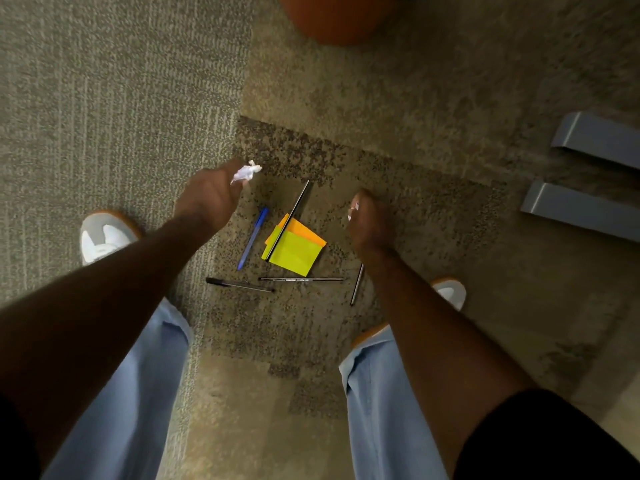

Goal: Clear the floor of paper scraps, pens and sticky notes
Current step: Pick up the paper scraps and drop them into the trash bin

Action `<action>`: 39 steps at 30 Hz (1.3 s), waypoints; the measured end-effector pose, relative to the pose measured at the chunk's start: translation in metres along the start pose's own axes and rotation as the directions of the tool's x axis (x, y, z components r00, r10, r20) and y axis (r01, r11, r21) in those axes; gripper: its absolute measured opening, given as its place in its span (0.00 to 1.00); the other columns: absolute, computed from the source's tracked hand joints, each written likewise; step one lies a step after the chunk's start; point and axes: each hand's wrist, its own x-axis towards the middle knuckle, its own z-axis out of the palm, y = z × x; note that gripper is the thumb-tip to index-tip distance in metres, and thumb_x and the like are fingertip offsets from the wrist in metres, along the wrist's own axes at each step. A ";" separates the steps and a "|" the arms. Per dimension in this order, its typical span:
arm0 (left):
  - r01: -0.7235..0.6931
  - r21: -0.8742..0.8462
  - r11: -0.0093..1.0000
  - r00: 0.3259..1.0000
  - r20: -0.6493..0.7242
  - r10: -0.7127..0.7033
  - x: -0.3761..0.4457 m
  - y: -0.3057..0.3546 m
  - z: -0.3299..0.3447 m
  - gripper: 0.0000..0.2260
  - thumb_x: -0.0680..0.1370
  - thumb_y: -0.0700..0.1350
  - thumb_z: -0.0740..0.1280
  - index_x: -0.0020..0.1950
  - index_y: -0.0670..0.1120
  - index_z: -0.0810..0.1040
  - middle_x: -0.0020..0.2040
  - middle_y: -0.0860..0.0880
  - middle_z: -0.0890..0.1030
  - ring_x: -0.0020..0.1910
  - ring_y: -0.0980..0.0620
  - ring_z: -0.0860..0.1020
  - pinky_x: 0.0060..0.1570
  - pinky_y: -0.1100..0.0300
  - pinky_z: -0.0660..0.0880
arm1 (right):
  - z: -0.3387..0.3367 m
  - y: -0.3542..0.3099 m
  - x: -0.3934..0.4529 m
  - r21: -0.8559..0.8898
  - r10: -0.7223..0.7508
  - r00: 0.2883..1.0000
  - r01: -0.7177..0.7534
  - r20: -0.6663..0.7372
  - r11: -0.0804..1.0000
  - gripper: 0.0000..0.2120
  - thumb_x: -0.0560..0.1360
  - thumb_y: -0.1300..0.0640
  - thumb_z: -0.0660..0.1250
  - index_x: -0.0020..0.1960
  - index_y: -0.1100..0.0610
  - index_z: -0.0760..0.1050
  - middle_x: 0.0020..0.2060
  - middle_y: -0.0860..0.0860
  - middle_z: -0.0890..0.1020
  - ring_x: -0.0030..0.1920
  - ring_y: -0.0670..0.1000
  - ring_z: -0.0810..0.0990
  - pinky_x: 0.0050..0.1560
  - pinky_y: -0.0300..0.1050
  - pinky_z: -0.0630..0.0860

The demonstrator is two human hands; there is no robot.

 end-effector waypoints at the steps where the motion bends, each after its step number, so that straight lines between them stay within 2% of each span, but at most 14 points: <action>1: -0.029 -0.015 0.999 1.000 -0.002 0.029 -0.002 0.006 -0.005 0.11 0.83 0.50 0.60 0.62 0.47 0.74 0.39 0.40 0.82 0.33 0.41 0.77 0.33 0.55 0.69 | -0.006 0.001 0.005 0.001 0.004 0.999 -0.004 0.052 1.000 0.09 0.76 0.62 0.69 0.56 0.61 0.77 0.55 0.60 0.83 0.58 0.60 0.82 0.51 0.50 0.79; 3: -0.046 -0.022 0.999 0.999 -0.009 0.046 -0.010 0.019 -0.018 0.11 0.83 0.50 0.60 0.62 0.47 0.74 0.40 0.41 0.82 0.34 0.40 0.79 0.33 0.54 0.70 | -0.034 -0.004 0.011 0.012 0.029 0.988 -0.031 0.151 0.999 0.08 0.74 0.64 0.70 0.53 0.62 0.80 0.52 0.61 0.84 0.55 0.61 0.83 0.53 0.51 0.80; 6: 0.019 -0.094 0.995 0.999 -0.035 -0.022 -0.029 0.034 -0.050 0.12 0.83 0.46 0.62 0.65 0.44 0.74 0.39 0.44 0.79 0.34 0.44 0.78 0.34 0.55 0.69 | -0.100 -0.015 0.016 0.371 0.137 0.956 -0.229 0.258 0.900 0.02 0.71 0.66 0.70 0.43 0.61 0.80 0.43 0.64 0.86 0.45 0.62 0.86 0.47 0.55 0.84; 9: -0.082 -0.411 0.908 0.977 -0.214 -0.008 -0.042 0.078 -0.113 0.05 0.83 0.43 0.62 0.50 0.43 0.75 0.32 0.47 0.75 0.30 0.48 0.75 0.32 0.54 0.70 | -0.178 -0.033 0.009 0.736 0.218 0.968 -0.236 0.123 0.634 0.04 0.73 0.65 0.69 0.43 0.58 0.76 0.43 0.66 0.85 0.36 0.57 0.82 0.33 0.47 0.77; 12: -0.172 -0.701 0.692 0.918 -0.369 -0.145 -0.032 0.128 -0.189 0.11 0.83 0.42 0.62 0.40 0.49 0.70 0.27 0.53 0.72 0.25 0.55 0.70 0.29 0.60 0.68 | -0.266 -0.067 -0.002 0.950 0.191 0.981 -0.069 0.010 0.306 0.08 0.76 0.64 0.68 0.42 0.54 0.74 0.36 0.63 0.82 0.27 0.47 0.76 0.25 0.38 0.71; 15: -0.224 -0.736 0.639 0.897 -0.412 -0.160 -0.004 0.174 -0.253 0.10 0.82 0.45 0.63 0.41 0.52 0.71 0.26 0.55 0.71 0.23 0.59 0.69 0.26 0.64 0.66 | -0.344 -0.101 -0.005 0.999 0.135 0.991 0.006 -0.011 0.040 0.08 0.78 0.65 0.67 0.43 0.53 0.75 0.33 0.54 0.80 0.26 0.45 0.75 0.24 0.37 0.71; 18: -0.218 -0.624 0.750 0.900 -0.426 -0.092 0.036 0.211 -0.291 0.07 0.82 0.49 0.63 0.46 0.48 0.75 0.32 0.54 0.76 0.29 0.58 0.75 0.30 0.61 0.70 | -0.396 -0.136 0.011 0.996 0.107 0.993 -0.045 0.053 -0.077 0.03 0.78 0.64 0.67 0.48 0.58 0.75 0.32 0.54 0.79 0.28 0.47 0.76 0.27 0.40 0.74; 20: -0.145 -0.506 0.850 0.931 -0.360 -0.055 0.064 0.227 -0.301 0.13 0.82 0.53 0.62 0.48 0.44 0.76 0.37 0.49 0.78 0.36 0.50 0.77 0.36 0.53 0.72 | -0.411 -0.153 0.027 0.992 0.130 0.985 -0.103 0.111 -0.070 0.06 0.78 0.64 0.68 0.54 0.63 0.76 0.37 0.58 0.79 0.34 0.52 0.78 0.35 0.47 0.77; 23: -0.019 -0.427 0.904 0.964 -0.248 -0.097 0.090 0.243 -0.310 0.22 0.79 0.65 0.59 0.54 0.46 0.75 0.43 0.49 0.80 0.44 0.45 0.81 0.43 0.50 0.79 | -0.416 -0.162 0.051 0.969 0.129 0.966 -0.234 0.224 0.073 0.18 0.78 0.57 0.69 0.66 0.62 0.73 0.56 0.59 0.79 0.50 0.58 0.83 0.52 0.54 0.80; 27: 0.049 -0.361 0.931 0.985 -0.138 -0.105 0.096 0.254 -0.319 0.34 0.77 0.72 0.51 0.72 0.50 0.69 0.64 0.45 0.80 0.63 0.44 0.78 0.62 0.48 0.74 | -0.417 -0.157 0.065 0.909 0.158 0.934 -0.350 0.321 0.224 0.28 0.77 0.44 0.68 0.72 0.58 0.69 0.65 0.58 0.76 0.51 0.59 0.79 0.56 0.55 0.80; 30: 0.013 -0.459 0.888 0.996 -0.076 -0.053 0.095 0.244 -0.317 0.32 0.80 0.68 0.51 0.76 0.50 0.66 0.72 0.45 0.74 0.72 0.45 0.70 0.71 0.46 0.67 | -0.413 -0.151 0.063 0.906 0.172 0.936 -0.343 0.308 0.246 0.30 0.78 0.44 0.67 0.73 0.59 0.67 0.68 0.57 0.74 0.52 0.56 0.75 0.51 0.52 0.78; 32: -0.078 -0.490 0.868 0.992 -0.128 0.016 0.085 0.230 -0.313 0.26 0.82 0.62 0.55 0.73 0.48 0.72 0.68 0.46 0.78 0.68 0.48 0.74 0.68 0.49 0.70 | -0.409 -0.145 0.056 0.913 0.197 0.951 -0.290 0.240 0.287 0.28 0.79 0.48 0.67 0.72 0.64 0.67 0.69 0.59 0.74 0.58 0.57 0.78 0.52 0.51 0.77; 35: -0.216 -0.356 0.909 0.944 -0.314 0.101 0.054 0.206 -0.310 0.18 0.83 0.57 0.57 0.61 0.47 0.79 0.52 0.51 0.81 0.51 0.53 0.78 0.53 0.51 0.78 | -0.404 -0.136 0.031 0.898 0.225 0.974 -0.115 0.018 0.424 0.27 0.81 0.56 0.66 0.76 0.64 0.64 0.73 0.59 0.71 0.72 0.57 0.72 0.71 0.53 0.71; 39: -0.175 -0.319 0.931 0.946 -0.316 0.070 0.007 0.182 -0.310 0.12 0.82 0.51 0.60 0.57 0.47 0.79 0.51 0.49 0.81 0.50 0.50 0.79 0.50 0.47 0.79 | -0.400 -0.124 -0.021 0.800 0.210 0.966 -0.006 -0.150 0.600 0.25 0.80 0.59 0.65 0.75 0.61 0.66 0.73 0.56 0.71 0.74 0.52 0.68 0.76 0.49 0.66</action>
